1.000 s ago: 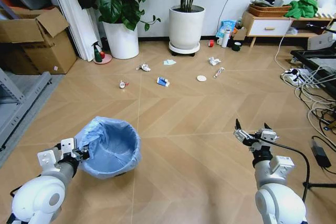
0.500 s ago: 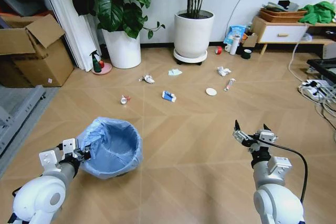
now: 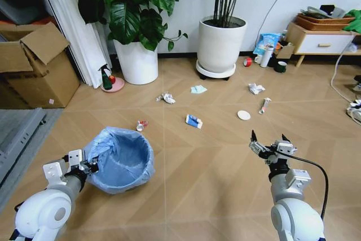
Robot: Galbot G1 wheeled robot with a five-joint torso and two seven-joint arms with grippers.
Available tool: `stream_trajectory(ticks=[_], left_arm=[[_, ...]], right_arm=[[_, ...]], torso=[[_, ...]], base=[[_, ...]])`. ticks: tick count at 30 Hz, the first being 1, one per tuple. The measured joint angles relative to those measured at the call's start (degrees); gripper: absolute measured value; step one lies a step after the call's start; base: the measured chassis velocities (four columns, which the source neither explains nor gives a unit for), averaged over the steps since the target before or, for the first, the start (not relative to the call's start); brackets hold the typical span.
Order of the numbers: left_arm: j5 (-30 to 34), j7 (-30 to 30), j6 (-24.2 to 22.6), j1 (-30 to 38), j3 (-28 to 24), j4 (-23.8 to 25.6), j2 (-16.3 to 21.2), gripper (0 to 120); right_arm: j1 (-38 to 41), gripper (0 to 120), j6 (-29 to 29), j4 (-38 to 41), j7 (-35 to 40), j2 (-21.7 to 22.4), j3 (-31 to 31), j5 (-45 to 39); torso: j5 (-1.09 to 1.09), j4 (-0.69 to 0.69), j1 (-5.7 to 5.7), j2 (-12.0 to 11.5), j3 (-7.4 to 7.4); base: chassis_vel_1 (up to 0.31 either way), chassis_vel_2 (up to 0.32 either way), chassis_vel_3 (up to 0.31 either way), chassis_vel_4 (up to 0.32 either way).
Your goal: Pick up the trash bin and place the garbage on the floor into it.
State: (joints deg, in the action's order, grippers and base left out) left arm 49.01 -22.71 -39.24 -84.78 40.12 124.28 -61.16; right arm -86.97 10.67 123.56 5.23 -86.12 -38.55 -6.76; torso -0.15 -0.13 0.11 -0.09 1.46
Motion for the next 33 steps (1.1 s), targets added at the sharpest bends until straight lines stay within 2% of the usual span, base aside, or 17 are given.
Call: stream_trajectory(ticks=[26,33], left_arm=[[-1.29,1.54,0.23,-0.23,-0.38,-0.41,-0.44,2],[-1.9,2.07,0.3,-0.36,-0.35,-0.62,-0.61,2]], right_arm=[[-0.24,100,-0.43,-0.28,-0.15,-0.5,0.33,0.76],[-0.3,100,-0.49,-0.44,-0.15,-0.6,0.33,0.9]], torso=[[-0.05,0.0,-0.02,0.0,-0.01],[-0.01,0.0,-0.01,0.0,-0.01]], base=[[-0.038,0.308,0.047,-0.299],[-0.025,0.315,0.03,-0.301]])
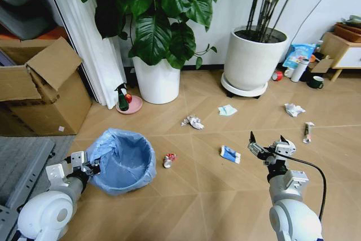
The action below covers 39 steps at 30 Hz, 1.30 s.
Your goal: Pick up the trash bin and place the garbage on the floor into it.
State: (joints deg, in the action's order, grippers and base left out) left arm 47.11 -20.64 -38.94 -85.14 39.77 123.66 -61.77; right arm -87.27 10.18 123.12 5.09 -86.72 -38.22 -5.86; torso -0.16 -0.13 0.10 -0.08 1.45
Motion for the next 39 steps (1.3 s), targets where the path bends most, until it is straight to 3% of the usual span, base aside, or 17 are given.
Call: stream_trajectory(ticks=[13,23,26,28,30,36,39], left_arm=[[-0.75,0.47,0.19,-0.24,0.22,0.12,-0.5,2],[-1.86,0.99,0.21,-0.98,0.73,0.68,-0.98,2],[-1.82,1.02,0.23,-0.53,0.59,0.59,-0.52,2],[-1.81,1.03,0.24,-0.41,0.52,0.5,-0.47,2],[-1.81,1.1,0.28,-0.18,0.29,0.06,-0.46,2],[-1.83,1.15,0.32,-0.3,0.29,-0.22,-0.61,2],[-1.83,1.22,0.32,-0.47,0.34,-0.22,-0.59,2]], right_arm=[[0.21,100,0.37,-1.45,-0.17,0.78,1.56,-0.12],[4.65,100,3.71,-11.04,-2.88,11.31,14.07,-6.9],[8.3,100,4.99,-16.97,-6.08,17.59,20.67,-9.97],[8.62,100,4.99,-17.47,-6.2,18.15,21.21,-9.99],[11.34,100,5.09,-21.44,-7.37,21.84,25.8,-10.03],[16.95,100,5.9,-28.11,-9.76,24.08,33.05,-10.51],[21.33,100,6.11,-31.91,-15.13,25.64,36.51,-9.88]], torso=[[-0.02,0.0,0.01,0.0,0.01],[-0.01,0.01,0.0,0.0,0.0],[0.0,0.01,0.0,0.0,0.0],[-0.01,0.01,0.0,0.0,0.0],[-0.03,0.0,0.01,0.0,0.01],[-0.01,0.0,0.01,0.0,0.01],[-0.01,0.0,0.01,0.0,0.01]], base=[[-0.061,0.25,0.057,-0.254],[-0.015,0.023,0.008,-0.005],[0.0,0.0,0.0,0.0],[0.0,0.0,0.0,0.0],[0.0,0.0,0.0,0.0],[0.0,0.0,0.0,0.0],[0.0,0.0,0.0,0.0]])
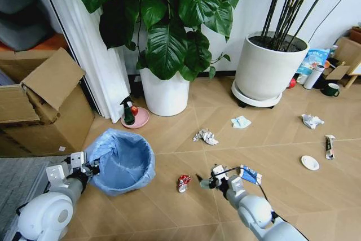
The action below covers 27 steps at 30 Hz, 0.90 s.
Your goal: Pick up the trash bin and place the garbage on the floor into it.
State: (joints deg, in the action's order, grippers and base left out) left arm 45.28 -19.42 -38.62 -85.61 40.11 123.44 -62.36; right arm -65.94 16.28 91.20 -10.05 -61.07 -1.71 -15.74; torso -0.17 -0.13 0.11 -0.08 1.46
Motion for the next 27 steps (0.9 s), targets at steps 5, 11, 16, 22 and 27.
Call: stream_trajectory(ticks=[5,11,16,22,27], left_arm=[[0.01,0.27,0.0,0.03,0.02,0.01,-0.36,2],[-0.01,0.37,0.0,-0.1,0.01,0.01,-0.78,2],[-0.04,0.44,0.0,-0.15,0.15,-0.19,-0.85,2],[-0.06,0.44,0.01,-0.22,0.2,-0.27,-0.92,2],[-0.07,0.44,0.01,-0.2,0.23,-0.44,-0.95,2]], right_arm=[[7.43,100,-1.26,-5.8,-10.3,3.71,5.26,1.05],[12.31,100,-1.51,-9.63,-19.34,4.66,10.32,1.22],[15.16,100,-2.32,-13.78,-20.04,1.53,13.38,2.74],[17.73,100,-3.37,-18.85,-18.79,-3.44,15.3,5.36],[18.21,100,-1.95,-20.44,-18.5,-4.51,16.05,5.45]], torso=[[-0.03,0.0,0.0,0.0,0.0],[-0.02,0.0,0.0,0.0,0.0],[-0.01,0.0,0.0,0.0,0.0],[0.0,0.01,0.0,0.0,0.0],[-0.01,0.0,0.0,0.0,0.0]], base=[[0.0,0.0,0.0,0.0],[0.0,0.0,0.0,0.0],[0.0,0.0,0.0,0.0],[0.0,0.0,0.0,0.0],[0.0,0.0,0.0,0.0]])
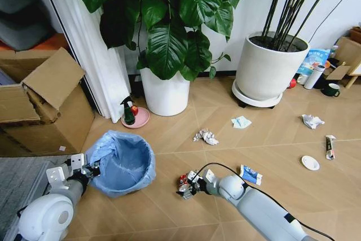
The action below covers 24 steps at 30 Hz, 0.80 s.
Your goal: Pick up the trash bin and place the garbage on the floor into it.
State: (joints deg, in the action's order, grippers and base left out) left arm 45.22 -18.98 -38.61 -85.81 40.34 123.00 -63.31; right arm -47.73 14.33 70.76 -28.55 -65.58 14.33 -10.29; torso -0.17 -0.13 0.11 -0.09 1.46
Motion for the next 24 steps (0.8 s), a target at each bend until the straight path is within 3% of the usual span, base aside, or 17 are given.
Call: stream_trajectory(ticks=[10,14,24], left_arm=[[-0.19,0.0,0.0,0.01,-0.12,-0.37,-0.29,2],[-0.22,0.03,0.0,-0.09,-0.12,-0.36,-0.33,2],[-0.07,0.08,-0.01,-0.24,0.05,0.15,-0.51,2]], right_arm=[[-0.39,100,1.25,-1.9,0.51,-1.64,0.04,0.0],[-0.52,93,1.1,-3.28,1.94,-3.16,0.02,0.22],[-0.07,54,1.39,-5.6,2.65,-5.03,-0.57,1.58]], torso=[[-0.02,0.0,0.0,0.0,0.0],[0.0,0.0,0.0,0.0,0.0],[-0.01,0.0,0.0,0.0,-0.01]], base=[[0.0,0.0,0.0,0.0],[0.0,0.0,0.0,0.0],[0.0,0.0,0.0,0.0]])
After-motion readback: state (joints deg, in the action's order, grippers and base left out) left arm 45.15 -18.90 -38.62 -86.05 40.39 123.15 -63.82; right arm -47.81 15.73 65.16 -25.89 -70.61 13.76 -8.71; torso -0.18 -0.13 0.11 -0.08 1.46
